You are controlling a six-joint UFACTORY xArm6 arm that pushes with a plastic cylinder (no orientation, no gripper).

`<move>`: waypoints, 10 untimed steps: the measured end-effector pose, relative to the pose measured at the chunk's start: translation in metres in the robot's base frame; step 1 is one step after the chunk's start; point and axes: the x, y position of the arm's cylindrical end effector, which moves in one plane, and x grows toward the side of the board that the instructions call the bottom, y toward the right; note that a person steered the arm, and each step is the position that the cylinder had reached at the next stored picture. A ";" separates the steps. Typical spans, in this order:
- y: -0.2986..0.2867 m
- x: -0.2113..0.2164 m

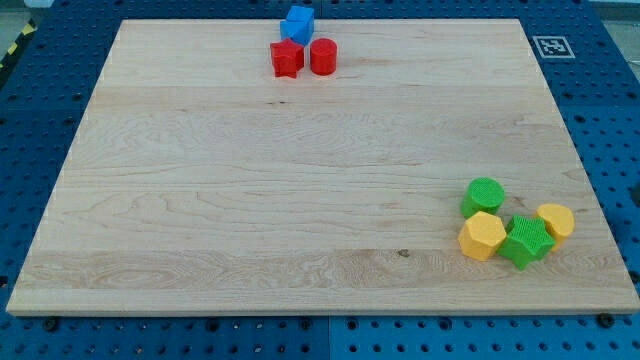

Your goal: Push the green star and green circle up a bit

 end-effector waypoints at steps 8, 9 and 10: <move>-0.132 0.023; -0.133 0.005; -0.149 -0.002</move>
